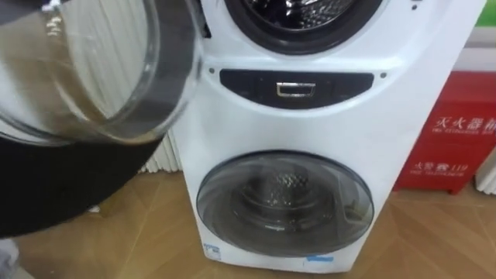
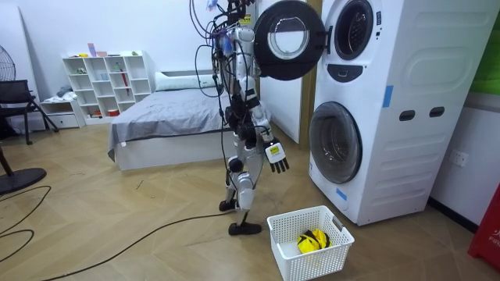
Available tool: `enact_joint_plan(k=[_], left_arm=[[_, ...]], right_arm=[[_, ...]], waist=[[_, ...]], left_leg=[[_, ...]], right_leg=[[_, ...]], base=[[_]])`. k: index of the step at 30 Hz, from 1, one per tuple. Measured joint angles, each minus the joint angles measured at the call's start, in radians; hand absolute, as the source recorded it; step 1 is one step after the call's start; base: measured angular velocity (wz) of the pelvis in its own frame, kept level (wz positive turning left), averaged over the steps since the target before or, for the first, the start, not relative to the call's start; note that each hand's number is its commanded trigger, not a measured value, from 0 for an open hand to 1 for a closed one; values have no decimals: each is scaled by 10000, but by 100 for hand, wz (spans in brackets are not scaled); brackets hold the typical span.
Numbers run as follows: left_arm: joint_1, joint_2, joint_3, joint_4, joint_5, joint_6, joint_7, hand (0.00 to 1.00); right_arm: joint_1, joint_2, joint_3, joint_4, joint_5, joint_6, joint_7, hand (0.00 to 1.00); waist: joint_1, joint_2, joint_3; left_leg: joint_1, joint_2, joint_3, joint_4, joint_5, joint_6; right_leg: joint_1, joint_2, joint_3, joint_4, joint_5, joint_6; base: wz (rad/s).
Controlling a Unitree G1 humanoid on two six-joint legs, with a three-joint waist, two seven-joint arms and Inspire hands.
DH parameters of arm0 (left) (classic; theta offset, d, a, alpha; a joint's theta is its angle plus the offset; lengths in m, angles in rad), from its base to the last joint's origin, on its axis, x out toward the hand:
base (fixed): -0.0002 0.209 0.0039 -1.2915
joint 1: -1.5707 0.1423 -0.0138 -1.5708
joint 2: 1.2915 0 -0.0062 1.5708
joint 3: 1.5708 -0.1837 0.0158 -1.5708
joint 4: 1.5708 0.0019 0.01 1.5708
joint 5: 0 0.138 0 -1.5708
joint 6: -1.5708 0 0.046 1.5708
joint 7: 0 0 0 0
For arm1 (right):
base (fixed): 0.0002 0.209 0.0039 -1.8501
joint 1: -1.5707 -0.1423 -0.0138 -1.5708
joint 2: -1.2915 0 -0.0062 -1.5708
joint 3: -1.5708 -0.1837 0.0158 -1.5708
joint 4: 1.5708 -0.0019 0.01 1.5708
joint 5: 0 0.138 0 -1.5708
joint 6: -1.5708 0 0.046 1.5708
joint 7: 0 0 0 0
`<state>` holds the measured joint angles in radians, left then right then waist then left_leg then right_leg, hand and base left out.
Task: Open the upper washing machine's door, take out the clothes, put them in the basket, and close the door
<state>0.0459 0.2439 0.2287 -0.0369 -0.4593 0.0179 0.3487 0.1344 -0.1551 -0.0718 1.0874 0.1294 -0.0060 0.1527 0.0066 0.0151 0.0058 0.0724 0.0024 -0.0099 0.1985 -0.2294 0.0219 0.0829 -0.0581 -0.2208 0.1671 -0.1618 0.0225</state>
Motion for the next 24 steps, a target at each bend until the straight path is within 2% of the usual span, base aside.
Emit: enact_joint_plan(k=[1, 2, 4, 7, 8, 10, 11, 13, 16, 19, 21, 24], left_arm=[[55, -214, -427, -193, 42, 0, -355, 0], [87, -282, -632, -249, 62, -4, -577, 0], [187, -296, -1789, -251, 126, 0, -1356, 0], [324, -328, -3030, -175, 379, 23, -2244, 0], [379, -336, -3244, -171, 393, 43, -2443, 0], [443, -374, -4195, -128, 391, 70, -3163, 0], [442, -377, -4447, -102, 385, 71, -3329, 0], [436, -379, -5392, 171, 376, 76, -4030, 0], [439, -394, -6386, 553, 392, 178, -4730, 0], [480, -385, -6786, 839, 392, 274, -5209, 0], [487, -386, -6788, 1009, 395, 274, -5374, 0], [485, -382, -6659, 1360, 406, 270, -5507, 0]], right_arm=[[-161, 36, 128, 1, 15, 0, 40, 0], [-186, 60, 150, 3, 53, 2, 53, 0], [-258, 60, 606, -20, 460, -4, 19, 0], [-372, 64, 1062, -6, 551, 19, -13, 0], [-385, 61, 1118, -6, 587, 18, -49, 0], [-421, 59, 1417, -6, 640, 16, -178, 0], [-422, 60, 1525, -6, 666, 14, -202, 0], [-459, 113, 1757, -8, 790, -5, -187, 0], [-459, 115, 1897, -7, 962, -29, -98, 0], [-421, 110, 1896, -8, 1138, -35, -39, 0], [-425, 103, 1894, -11, 1229, -38, 26, 0], [-410, 111, 1895, -10, 1245, -50, 34, 0]], waist=[[-9, -77, -8], [-9, -96, -20], [-73, -85, -11], [-449, -109, 2], [-516, -116, 4], [-659, -184, 39], [-723, -213, 43], [-957, -319, 32], [-1206, -417, 83], [-1308, -419, 79], [-1342, -387, 59], [-1358, -312, 12]], left_leg=[[-21, -9, -12, -11, 9, 15], [-9, -9, -8, -25, 11, 18], [82, -5, 51, -114, 15, 23], [67, 11, 75, -133, 17, 20], [72, 19, 116, -149, 17, 20], [89, 38, 311, -190, 17, 19], [87, 37, 334, -189, 16, 20], [68, 31, 408, -168, 17, 20], [57, 44, 570, -171, 16, 20], [23, 62, 683, -163, 16, 20], [20, 88, 871, -154, 16, 20], [6, 101, 910, -157, 16, 20]], right_leg=[[1, -6, 38, -1, 10, 17], [8, -6, 57, -3, 14, 23], [65, 1, 88, 20, 16, 27], [36, 24, 107, 22, 16, 26], [21, 29, 126, 21, 16, 26], [-40, 53, 285, 8, 16, 26], [-55, 53, 307, 9, 16, 26], [-167, 52, 392, 12, 17, 26], [-257, 75, 550, 10, 17, 26], [-355, 101, 695, 2, 20, 20], [-400, 114, 742, 16, 22, 17], [-458, 134, 810, 23, 33, -2]], base=[[12], [0], [-8], [-3], [-15], [-19], [-16], [-14], [-16], [-19], [-10], [-8]])
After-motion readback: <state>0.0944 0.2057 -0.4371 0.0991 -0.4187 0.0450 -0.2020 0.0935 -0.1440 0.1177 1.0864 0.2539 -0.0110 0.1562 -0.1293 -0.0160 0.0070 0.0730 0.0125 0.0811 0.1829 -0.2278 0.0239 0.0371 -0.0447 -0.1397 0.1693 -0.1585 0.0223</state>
